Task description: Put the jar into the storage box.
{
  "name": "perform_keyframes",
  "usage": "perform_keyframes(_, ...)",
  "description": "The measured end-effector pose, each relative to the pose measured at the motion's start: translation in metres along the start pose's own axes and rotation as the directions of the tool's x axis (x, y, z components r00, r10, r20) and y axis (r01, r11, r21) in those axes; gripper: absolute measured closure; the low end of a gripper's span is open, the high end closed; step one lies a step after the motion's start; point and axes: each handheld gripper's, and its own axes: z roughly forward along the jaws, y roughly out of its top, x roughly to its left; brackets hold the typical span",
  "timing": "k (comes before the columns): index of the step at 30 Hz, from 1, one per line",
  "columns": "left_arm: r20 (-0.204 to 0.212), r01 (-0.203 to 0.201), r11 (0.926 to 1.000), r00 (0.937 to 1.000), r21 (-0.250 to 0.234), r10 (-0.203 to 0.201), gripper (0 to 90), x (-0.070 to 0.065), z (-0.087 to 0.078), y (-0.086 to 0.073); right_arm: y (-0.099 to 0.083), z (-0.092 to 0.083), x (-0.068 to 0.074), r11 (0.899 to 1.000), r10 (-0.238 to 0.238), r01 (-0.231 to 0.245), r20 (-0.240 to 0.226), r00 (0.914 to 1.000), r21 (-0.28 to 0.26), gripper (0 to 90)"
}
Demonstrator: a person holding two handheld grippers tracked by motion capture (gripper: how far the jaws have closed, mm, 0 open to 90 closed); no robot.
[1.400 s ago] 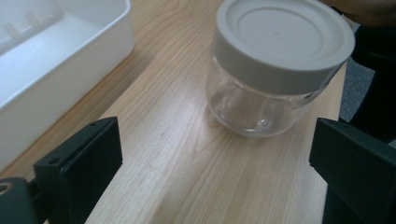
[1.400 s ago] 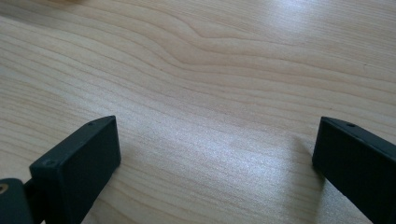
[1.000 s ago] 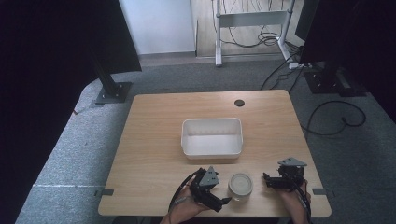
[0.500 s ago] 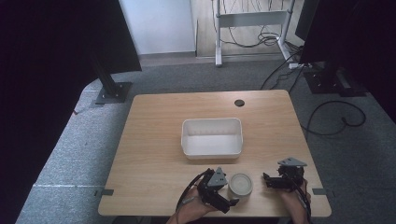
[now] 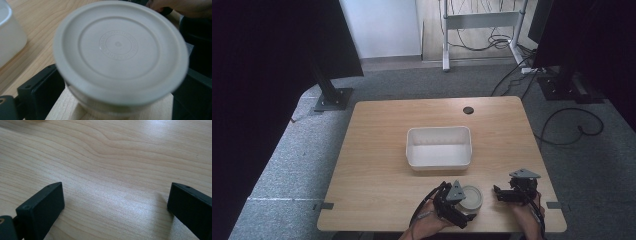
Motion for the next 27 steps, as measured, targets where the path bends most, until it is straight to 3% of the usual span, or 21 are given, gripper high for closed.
perform_keyframes(13, -0.054, -0.015, 0.9994, 0.9984, 0.032, 0.017, 8.6, -0.004, 0.02, 0.005, 0.0, 0.0, 0.0, 1.0, -0.002, 0.002, -0.001, 1.0, 0.0, 0.6)
perform_keyframes(27, -0.069, -0.013, 0.999, 0.9975, 0.044, 0.016, 10.3, -0.002, 0.017, 0.005, 0.0, 0.0, 0.0, 1.0, -0.002, 0.002, -0.001, 1.0, 0.0, 0.6)
